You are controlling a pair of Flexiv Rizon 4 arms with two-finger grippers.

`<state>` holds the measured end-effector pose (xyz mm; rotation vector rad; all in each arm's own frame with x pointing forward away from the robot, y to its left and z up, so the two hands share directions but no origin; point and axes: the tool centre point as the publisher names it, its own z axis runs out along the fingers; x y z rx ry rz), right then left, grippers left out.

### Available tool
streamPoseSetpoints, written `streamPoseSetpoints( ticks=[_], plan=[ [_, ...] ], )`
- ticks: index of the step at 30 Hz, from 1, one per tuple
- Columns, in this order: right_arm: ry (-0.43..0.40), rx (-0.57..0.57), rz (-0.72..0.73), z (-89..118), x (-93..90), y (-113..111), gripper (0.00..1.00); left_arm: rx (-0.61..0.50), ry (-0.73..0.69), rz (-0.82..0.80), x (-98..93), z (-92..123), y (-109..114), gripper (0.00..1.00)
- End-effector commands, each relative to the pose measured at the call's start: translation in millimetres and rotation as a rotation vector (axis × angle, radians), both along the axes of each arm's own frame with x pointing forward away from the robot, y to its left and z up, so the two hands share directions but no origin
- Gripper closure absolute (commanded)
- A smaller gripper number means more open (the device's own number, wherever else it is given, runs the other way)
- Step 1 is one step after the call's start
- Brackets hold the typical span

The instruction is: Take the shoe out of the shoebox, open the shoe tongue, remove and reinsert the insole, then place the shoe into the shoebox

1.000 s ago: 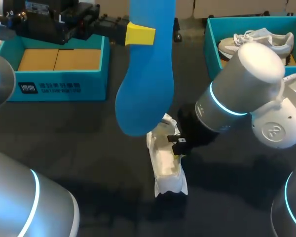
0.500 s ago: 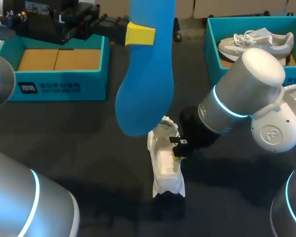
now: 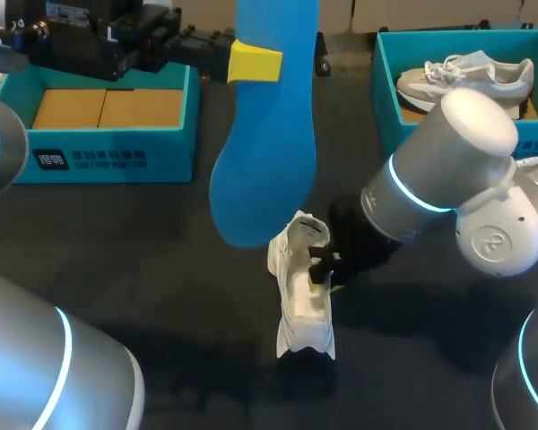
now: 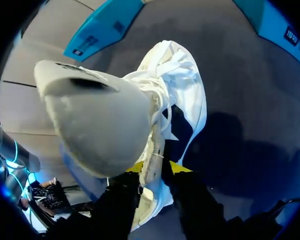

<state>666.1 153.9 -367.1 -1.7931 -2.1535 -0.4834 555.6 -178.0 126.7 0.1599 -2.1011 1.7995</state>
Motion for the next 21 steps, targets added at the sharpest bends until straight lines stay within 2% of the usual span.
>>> streamPoseSetpoints(
  ticks=[1, 6, 9, 11, 21],
  plan=[
    [-0.005, 0.015, -0.018, 18.6, -4.9, -0.3, 0.0, 0.004, 0.0, -0.001, 0.9, 1.0, -0.9, 1.0],
    [-0.008, 0.097, -0.028, 35.6, -11.1, -9.6, 0.0, 0.004, 0.0, -0.001, 0.9, 1.0, -0.9, 1.0],
    [-0.032, 0.191, -0.013, 48.1, -13.6, -17.6, 0.0, 0.004, 0.0, -0.001, 0.9, 1.0, -0.9, 1.0],
    [-0.024, 0.16, 0.007, 60.8, -14.3, -19.9, 0.0, 0.004, 0.0, -0.001, 0.9, 1.0, -0.9, 1.0],
    [-0.024, 0.16, 0.007, 60.8, -14.3, -19.9, 0.0, 0.004, 0.0, -0.001, 0.9, 1.0, -0.9, 1.0]
  ],
)
